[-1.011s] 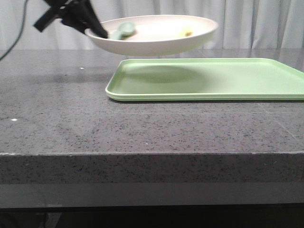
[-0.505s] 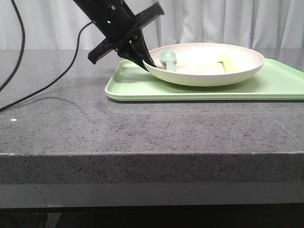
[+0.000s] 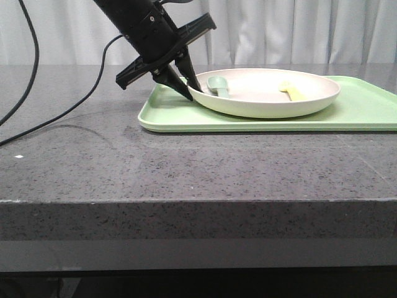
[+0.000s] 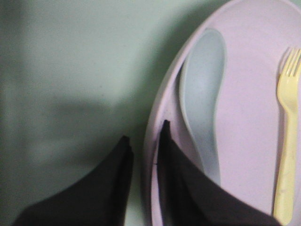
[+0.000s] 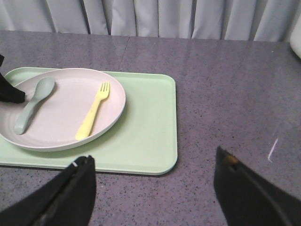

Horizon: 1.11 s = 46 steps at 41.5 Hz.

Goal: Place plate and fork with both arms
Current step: 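Open the left gripper and raise it away from the plate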

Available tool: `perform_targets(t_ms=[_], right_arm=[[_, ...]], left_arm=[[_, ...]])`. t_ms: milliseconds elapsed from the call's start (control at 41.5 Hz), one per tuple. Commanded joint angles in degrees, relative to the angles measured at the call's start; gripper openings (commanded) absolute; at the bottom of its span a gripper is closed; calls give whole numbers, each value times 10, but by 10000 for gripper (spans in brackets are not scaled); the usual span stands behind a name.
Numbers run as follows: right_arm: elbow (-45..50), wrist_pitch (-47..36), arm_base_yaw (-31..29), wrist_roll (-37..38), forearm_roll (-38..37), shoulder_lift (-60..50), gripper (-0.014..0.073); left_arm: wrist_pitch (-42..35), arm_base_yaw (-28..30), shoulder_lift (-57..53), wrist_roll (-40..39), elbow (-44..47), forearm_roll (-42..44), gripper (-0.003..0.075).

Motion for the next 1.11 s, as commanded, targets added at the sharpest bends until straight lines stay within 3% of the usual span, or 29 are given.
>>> perform_targets(t_ms=[0, 72, 265, 457, 602, 794, 1083], right_arm=[[-21, -40, -4, 1, -6, 7, 549], [-21, -40, -4, 1, -6, 7, 549], [-21, -39, -4, 1, -6, 7, 549], [-21, -39, -4, 1, -6, 7, 549], [-21, -39, -4, 1, -6, 7, 549], [-21, -39, -4, 1, -6, 7, 549], [-21, -39, -4, 1, -5, 7, 549]], left_arm=[[-22, -7, -40, 14, -20, -17, 335], [-20, -7, -46, 27, -20, -17, 391], [11, -13, -102, 113, -20, -3, 388], [13, -36, -195, 129, 12, 106, 388], [-27, -55, -289, 134, 119, 178, 388], [-115, -54, -442, 137, 324, 201, 388], [-95, -54, -631, 159, 533, 270, 388]])
